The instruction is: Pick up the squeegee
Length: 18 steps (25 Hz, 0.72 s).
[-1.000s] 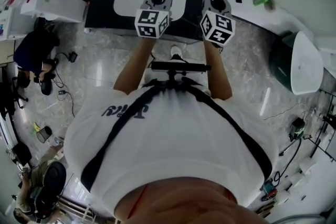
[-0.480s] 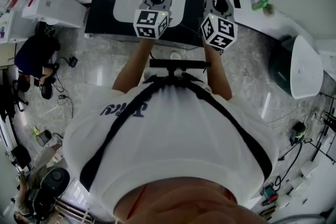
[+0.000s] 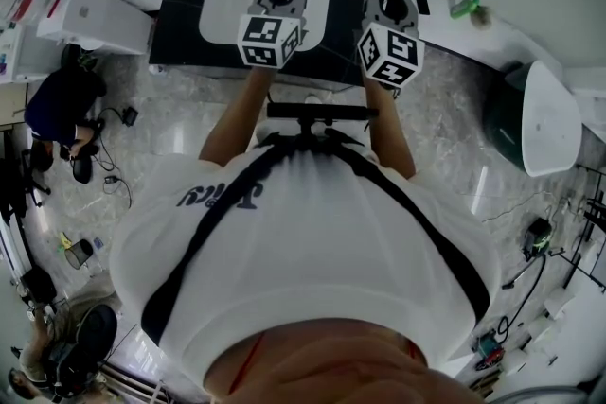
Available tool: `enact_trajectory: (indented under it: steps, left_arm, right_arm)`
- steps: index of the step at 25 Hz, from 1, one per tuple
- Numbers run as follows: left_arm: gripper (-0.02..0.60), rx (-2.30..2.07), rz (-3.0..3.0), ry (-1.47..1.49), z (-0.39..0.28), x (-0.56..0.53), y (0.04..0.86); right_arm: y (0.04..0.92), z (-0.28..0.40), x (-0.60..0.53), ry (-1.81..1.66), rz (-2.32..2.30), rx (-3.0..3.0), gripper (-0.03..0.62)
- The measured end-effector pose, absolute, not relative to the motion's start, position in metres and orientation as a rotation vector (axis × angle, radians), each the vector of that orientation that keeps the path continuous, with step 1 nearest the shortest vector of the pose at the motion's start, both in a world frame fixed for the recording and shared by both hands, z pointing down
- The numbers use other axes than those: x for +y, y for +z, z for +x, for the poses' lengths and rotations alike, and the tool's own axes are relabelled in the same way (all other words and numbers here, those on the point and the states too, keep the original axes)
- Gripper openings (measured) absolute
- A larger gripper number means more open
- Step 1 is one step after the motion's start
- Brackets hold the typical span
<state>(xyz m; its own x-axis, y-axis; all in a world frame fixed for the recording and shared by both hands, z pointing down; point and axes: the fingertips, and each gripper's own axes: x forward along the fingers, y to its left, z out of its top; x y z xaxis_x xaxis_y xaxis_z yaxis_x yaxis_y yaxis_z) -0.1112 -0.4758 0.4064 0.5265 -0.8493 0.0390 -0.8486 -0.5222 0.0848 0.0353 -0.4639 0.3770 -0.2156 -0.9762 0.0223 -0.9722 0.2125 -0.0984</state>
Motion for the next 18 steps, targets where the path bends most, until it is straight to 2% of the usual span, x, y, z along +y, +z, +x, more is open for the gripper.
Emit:
enact_trajectory:
  steps: [18]
  left_arm:
    - [0.014, -1.488, 2.675, -0.012, -0.097, -0.467, 0.403]
  right_arm:
    - [0.384, 0.049, -0.458, -0.144, -1.946, 2.426, 0.097]
